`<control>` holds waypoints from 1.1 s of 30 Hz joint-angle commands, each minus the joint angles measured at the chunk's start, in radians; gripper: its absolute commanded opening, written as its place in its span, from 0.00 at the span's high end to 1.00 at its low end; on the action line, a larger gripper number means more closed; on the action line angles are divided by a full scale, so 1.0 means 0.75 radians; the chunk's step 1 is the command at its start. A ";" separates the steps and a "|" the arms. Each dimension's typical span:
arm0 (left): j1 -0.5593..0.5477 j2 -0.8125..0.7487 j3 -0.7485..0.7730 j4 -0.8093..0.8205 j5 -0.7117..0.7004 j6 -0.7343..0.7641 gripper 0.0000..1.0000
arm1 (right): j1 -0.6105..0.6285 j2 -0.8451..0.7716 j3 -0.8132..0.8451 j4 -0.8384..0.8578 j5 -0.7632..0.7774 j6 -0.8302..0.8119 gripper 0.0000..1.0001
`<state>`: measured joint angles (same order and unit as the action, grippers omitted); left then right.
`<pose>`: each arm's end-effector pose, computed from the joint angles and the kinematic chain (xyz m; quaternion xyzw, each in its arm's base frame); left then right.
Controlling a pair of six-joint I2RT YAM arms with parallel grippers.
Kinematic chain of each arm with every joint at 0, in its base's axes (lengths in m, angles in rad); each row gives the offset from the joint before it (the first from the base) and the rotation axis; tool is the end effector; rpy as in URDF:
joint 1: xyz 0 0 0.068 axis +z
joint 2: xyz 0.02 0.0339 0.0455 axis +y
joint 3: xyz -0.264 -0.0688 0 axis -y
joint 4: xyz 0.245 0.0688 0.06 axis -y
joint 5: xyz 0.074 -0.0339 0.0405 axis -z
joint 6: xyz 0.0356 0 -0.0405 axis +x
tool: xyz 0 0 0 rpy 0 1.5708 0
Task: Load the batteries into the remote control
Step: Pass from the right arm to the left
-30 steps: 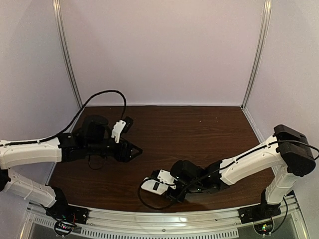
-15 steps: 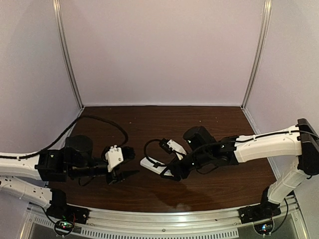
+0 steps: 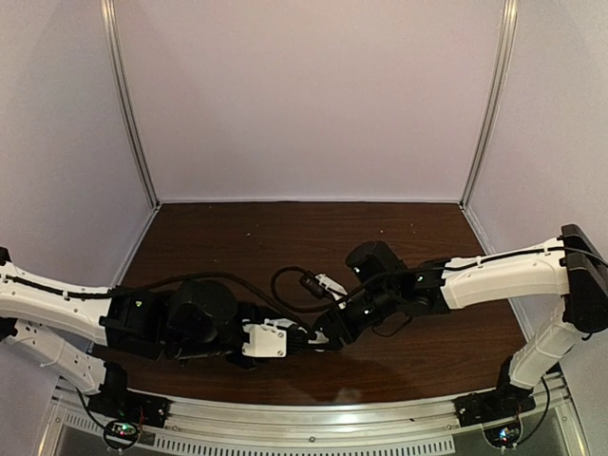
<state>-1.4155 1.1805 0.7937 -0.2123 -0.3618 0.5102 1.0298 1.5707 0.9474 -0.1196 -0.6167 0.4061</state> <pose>0.0523 -0.2527 0.2603 0.6660 0.5658 -0.0578 0.4827 0.1522 0.2933 0.2135 -0.3838 0.7928 0.4614 0.1059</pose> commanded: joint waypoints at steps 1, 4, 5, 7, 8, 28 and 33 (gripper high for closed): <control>-0.005 0.083 0.049 -0.042 -0.026 0.094 0.56 | -0.005 0.000 0.005 0.082 -0.073 0.059 1.00; -0.003 0.099 0.059 -0.059 0.021 0.114 0.56 | -0.005 -0.001 0.003 0.084 -0.078 0.060 1.00; -0.003 0.095 0.059 -0.065 0.040 0.123 0.56 | -0.005 -0.002 0.003 0.086 -0.079 0.061 1.00; -0.004 0.088 0.048 -0.067 0.048 0.128 0.56 | -0.004 0.000 0.000 0.098 -0.087 0.069 1.00; -0.004 0.092 0.048 -0.067 0.034 0.132 0.56 | -0.004 0.003 0.001 0.101 -0.092 0.072 1.00; -0.005 0.259 0.126 -0.096 -0.081 0.189 0.79 | -0.003 0.021 0.013 0.126 -0.160 0.090 1.00; -0.004 0.269 0.124 -0.080 -0.086 0.169 0.94 | -0.009 0.008 0.020 0.126 -0.168 0.086 0.85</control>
<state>-1.4204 1.3651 0.8665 -0.2813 -0.4095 0.6598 1.0298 1.5841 0.9470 -0.0647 -0.7280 0.4782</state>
